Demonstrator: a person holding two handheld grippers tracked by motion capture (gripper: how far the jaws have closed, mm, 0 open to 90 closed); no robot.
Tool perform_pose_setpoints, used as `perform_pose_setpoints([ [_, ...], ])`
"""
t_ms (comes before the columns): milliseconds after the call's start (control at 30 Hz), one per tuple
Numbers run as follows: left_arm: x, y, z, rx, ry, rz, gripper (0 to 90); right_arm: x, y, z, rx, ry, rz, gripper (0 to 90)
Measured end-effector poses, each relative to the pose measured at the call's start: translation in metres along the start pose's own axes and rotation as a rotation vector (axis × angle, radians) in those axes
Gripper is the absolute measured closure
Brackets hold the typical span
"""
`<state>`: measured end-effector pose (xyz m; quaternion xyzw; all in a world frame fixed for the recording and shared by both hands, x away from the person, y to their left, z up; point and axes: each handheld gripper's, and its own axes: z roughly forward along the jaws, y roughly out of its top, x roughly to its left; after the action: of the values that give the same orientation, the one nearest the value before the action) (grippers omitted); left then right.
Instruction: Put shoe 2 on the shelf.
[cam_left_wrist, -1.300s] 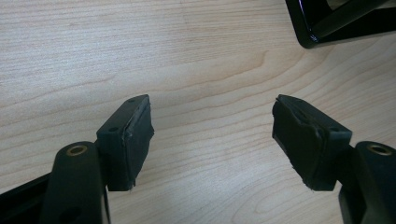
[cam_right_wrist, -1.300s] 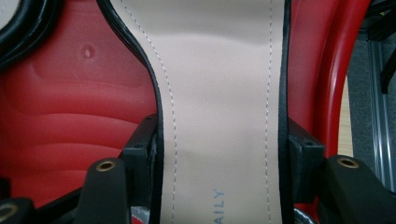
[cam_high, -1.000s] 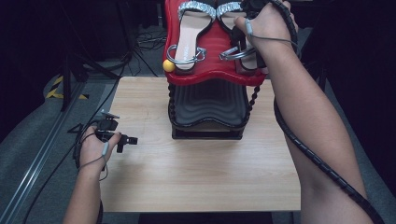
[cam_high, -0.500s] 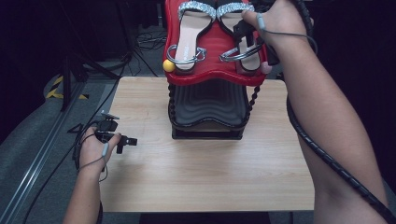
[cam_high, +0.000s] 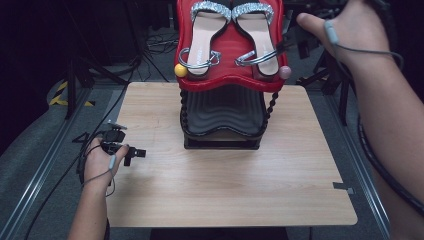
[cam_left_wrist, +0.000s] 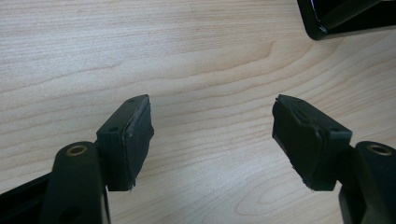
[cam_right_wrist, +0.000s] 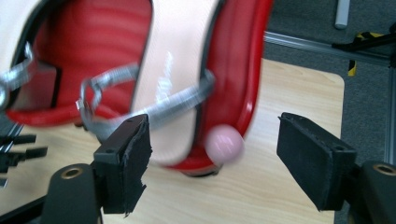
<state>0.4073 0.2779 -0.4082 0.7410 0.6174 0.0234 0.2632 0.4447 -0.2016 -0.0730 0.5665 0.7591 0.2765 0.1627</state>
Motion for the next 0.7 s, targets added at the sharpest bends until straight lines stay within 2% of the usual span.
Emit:
perform_pose_setpoints([
  [67,-0.001,0.001,0.001,0.002,-0.001,0.001,29.3,-0.004,-0.004,-0.002,-0.002,0.000,-0.002,26.6],
  [300,-0.001,0.003,0.005,0.012,0.009,0.004,29.3,-0.040,-0.044,-0.008,0.001,-0.002,-0.007,26.4],
  [433,-0.001,0.003,0.003,0.007,0.007,-0.003,29.3,-0.057,-0.067,-0.003,0.008,-0.008,-0.011,26.4],
  [500,0.000,0.002,0.002,0.008,0.009,-0.002,29.3,-0.059,-0.070,-0.002,0.010,-0.005,-0.012,26.3],
  [533,0.000,0.002,0.002,0.007,0.007,-0.005,29.3,-0.068,-0.083,0.004,0.019,0.004,-0.007,25.9],
  [700,0.002,0.002,0.001,0.011,0.011,-0.004,29.3,-0.079,-0.100,0.015,0.030,0.018,-0.011,25.6],
])
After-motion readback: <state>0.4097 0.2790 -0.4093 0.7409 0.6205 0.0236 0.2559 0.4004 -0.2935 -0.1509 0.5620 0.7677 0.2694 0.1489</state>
